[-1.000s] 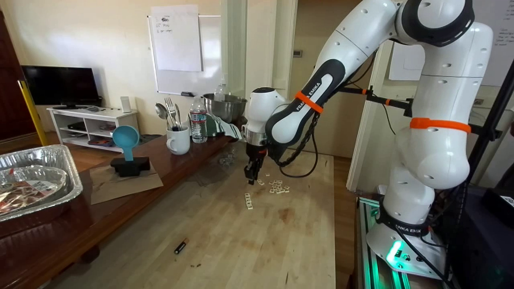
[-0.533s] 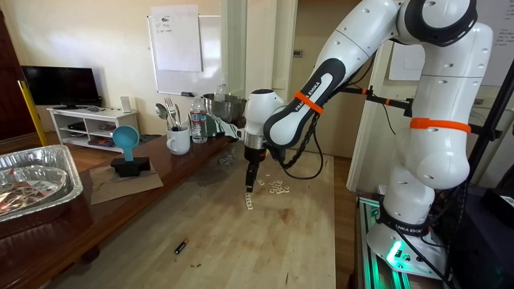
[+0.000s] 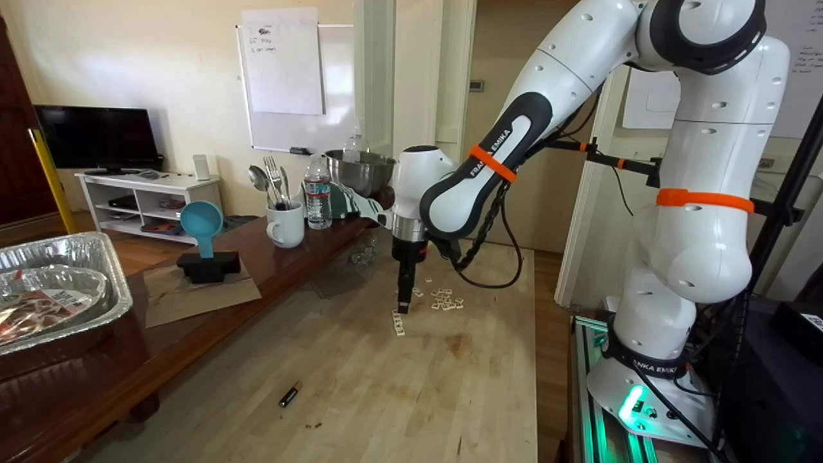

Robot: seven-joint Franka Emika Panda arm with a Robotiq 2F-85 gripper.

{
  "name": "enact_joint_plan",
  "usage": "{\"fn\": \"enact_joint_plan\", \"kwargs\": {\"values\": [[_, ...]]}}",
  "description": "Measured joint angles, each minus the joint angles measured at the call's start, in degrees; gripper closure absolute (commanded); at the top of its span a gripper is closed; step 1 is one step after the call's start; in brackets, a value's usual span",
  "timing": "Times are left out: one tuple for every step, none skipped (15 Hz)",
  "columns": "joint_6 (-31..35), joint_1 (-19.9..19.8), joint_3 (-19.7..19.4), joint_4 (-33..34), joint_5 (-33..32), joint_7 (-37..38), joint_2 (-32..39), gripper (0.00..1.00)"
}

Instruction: Create the word 'Later' using the letter tiles on the tabletop.

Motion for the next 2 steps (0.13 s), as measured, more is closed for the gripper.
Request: {"fn": "enact_joint_plan", "kwargs": {"values": [[0.0,0.0,0.0,-0.05,0.03,-0.15,0.0,0.0],[0.0,0.0,0.01,-0.06,0.07,-0.26,0.0,0.0]]}}
